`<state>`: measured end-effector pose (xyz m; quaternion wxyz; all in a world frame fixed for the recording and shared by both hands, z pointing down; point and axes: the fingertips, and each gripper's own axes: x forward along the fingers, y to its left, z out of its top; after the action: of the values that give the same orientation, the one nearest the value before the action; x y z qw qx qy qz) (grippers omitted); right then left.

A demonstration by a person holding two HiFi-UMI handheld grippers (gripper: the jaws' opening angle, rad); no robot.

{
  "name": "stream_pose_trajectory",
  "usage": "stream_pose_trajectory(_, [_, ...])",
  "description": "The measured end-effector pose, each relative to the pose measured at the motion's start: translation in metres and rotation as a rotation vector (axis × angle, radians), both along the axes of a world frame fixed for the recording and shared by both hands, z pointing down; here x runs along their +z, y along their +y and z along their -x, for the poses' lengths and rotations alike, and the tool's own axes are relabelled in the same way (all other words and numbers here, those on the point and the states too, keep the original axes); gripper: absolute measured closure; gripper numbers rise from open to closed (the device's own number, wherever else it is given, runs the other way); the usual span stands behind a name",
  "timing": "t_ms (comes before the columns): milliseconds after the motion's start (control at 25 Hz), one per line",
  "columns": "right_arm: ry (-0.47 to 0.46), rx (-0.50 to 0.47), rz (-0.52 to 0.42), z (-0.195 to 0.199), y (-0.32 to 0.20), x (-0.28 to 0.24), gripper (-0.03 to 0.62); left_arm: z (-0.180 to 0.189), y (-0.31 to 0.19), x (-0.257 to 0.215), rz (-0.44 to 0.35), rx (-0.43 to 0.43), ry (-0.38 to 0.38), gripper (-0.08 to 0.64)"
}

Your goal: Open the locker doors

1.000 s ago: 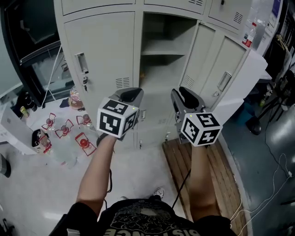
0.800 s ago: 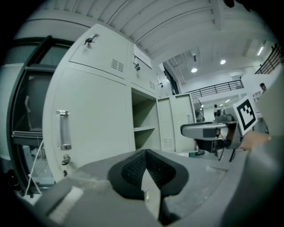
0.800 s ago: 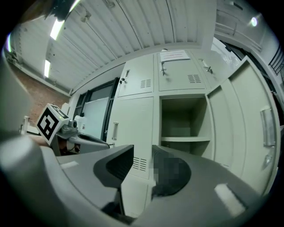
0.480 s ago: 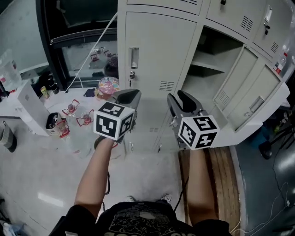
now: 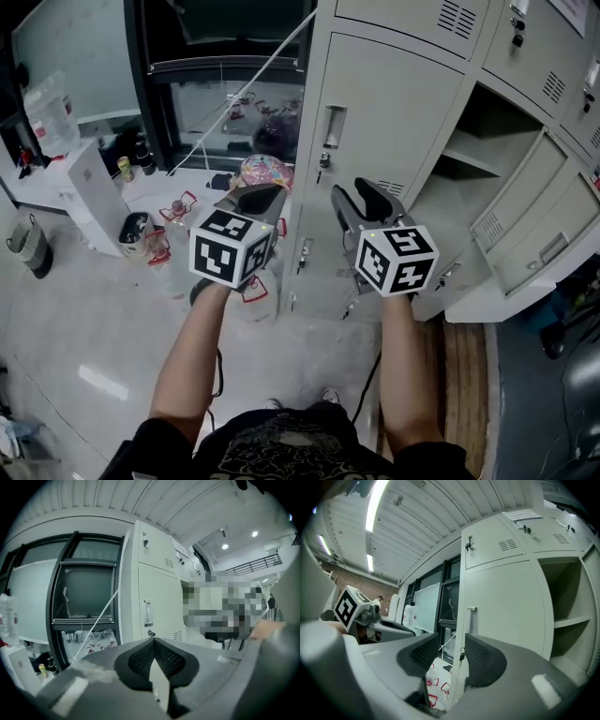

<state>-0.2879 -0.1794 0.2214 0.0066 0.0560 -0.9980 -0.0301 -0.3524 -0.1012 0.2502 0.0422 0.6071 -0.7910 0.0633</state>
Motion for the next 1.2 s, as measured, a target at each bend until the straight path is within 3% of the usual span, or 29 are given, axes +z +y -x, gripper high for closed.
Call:
stream_pose_trajectory(280, [-0.005,-0.074,0.000,0.042,0.002,-0.006,0.414,0.027,0.013,0.004,0.002,-0.083,0.007,0.557])
stream_pose_trajectory(640, [-0.003,-0.144,0.017,0.091,-0.023,-0.004,0.377,0.056,-0.007,0.005,0.010,-0.162,0.003,0.557])
stream_pose_trajectory(1200, [-0.003,-0.215,0.041,0.130,-0.038,-0.005,0.322,0.074,-0.028,0.002,0.021,-0.231,-0.013,0.557])
